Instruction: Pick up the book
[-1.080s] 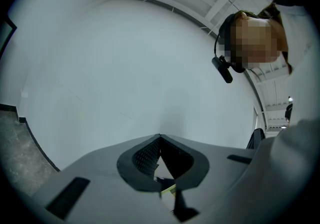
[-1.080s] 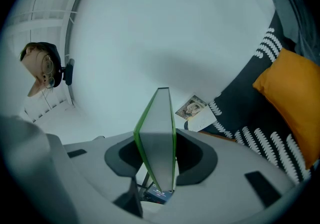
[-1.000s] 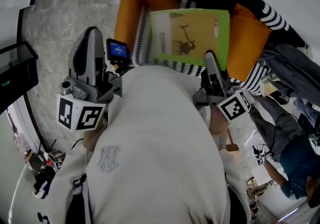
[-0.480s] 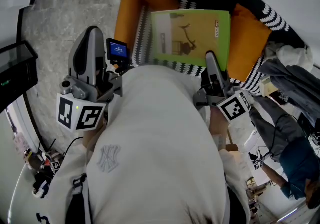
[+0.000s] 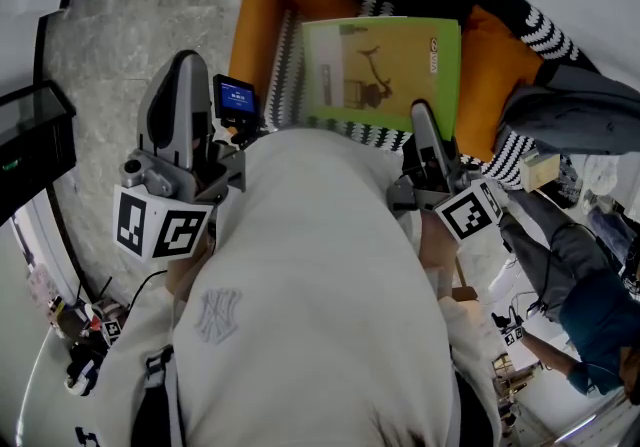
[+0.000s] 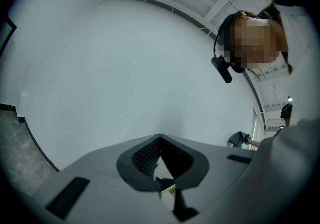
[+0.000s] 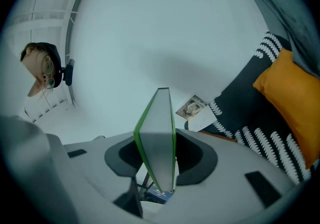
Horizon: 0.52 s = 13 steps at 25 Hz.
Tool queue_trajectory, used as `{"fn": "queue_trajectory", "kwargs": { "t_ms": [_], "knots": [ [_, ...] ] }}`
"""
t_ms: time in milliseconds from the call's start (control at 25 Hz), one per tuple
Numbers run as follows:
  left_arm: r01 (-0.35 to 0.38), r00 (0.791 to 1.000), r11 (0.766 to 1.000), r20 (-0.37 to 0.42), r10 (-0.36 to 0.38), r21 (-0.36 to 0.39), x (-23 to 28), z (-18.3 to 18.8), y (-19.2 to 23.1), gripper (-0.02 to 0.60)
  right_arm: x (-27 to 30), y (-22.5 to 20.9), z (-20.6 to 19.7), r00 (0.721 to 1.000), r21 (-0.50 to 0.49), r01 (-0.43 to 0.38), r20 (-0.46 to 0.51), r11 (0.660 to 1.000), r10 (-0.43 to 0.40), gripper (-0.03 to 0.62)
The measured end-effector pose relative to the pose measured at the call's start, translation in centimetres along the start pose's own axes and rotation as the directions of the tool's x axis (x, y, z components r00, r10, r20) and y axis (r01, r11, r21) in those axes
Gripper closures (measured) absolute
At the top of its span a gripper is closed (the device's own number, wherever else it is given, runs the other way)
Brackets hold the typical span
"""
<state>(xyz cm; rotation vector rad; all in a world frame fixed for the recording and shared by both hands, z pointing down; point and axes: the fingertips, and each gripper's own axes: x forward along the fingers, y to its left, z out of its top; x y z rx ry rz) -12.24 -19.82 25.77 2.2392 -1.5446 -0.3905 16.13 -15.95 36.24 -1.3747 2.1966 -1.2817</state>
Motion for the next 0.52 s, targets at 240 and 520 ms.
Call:
{"fn": "queue_trajectory", "kwargs": {
  "t_ms": [240,520],
  "knots": [
    [0.0,1.0,1.0,-0.003,0.0,-0.003,0.09,0.2,-0.03,0.572,-0.05,0.16,-0.11,1.0,0.025,-0.004,0.0,1.0,0.004,0.441],
    [0.002,1.0,1.0,-0.01,-0.002,-0.003,0.2,0.01,0.02,0.572,0.08,0.09,0.12,1.0,-0.013,0.012,-0.01,1.0,-0.012,0.441]
  ]
}}
